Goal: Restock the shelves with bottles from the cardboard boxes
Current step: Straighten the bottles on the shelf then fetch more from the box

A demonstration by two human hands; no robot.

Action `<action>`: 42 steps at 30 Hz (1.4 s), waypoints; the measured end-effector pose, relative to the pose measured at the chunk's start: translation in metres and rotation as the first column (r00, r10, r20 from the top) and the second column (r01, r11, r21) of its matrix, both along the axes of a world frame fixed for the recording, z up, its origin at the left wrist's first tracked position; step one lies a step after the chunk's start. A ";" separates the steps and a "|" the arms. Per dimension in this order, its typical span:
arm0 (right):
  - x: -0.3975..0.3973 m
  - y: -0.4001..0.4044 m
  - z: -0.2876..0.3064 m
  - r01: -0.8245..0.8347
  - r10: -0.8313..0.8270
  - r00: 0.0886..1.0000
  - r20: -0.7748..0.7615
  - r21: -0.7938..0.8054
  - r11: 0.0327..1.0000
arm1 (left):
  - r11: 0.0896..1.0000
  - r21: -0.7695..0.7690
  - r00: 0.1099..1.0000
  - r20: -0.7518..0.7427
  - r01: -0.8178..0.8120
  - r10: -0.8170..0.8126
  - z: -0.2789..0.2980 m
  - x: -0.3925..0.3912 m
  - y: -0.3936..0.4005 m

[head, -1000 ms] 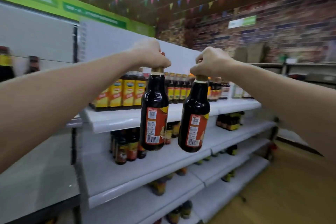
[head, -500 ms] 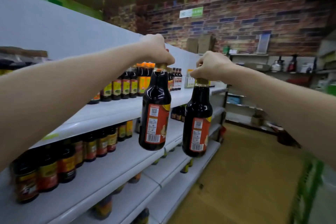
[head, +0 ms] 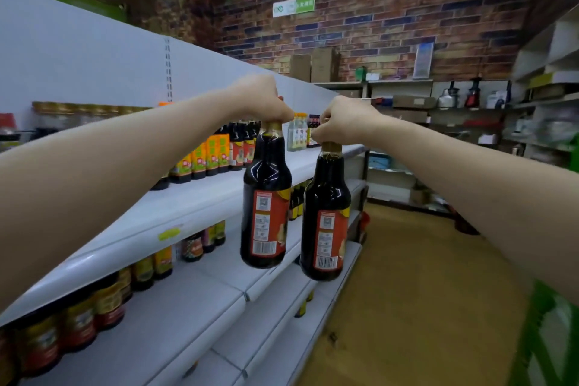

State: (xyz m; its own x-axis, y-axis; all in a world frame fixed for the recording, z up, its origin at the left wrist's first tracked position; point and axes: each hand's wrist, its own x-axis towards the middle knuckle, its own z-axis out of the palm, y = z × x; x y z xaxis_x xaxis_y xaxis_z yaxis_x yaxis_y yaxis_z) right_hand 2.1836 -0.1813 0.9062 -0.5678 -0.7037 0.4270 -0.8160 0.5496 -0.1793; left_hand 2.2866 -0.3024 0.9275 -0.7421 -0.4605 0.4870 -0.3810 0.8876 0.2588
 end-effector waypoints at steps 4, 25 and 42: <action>-0.066 -0.022 -0.006 -0.039 0.039 0.999 0.037 -0.025 0.999 | 1.000 0.005 0.999 0.026 -0.026 0.026 -0.009 -0.060 -0.023; -0.374 -0.166 0.017 -0.292 0.294 0.956 0.004 -0.098 0.951 | 0.953 -0.024 0.952 -0.041 -0.303 0.302 0.017 -0.335 -0.147; -0.518 -0.334 0.040 -0.409 0.406 0.912 -0.051 -0.119 0.905 | 0.909 -0.027 0.910 -0.007 -0.416 0.416 0.024 -0.474 -0.301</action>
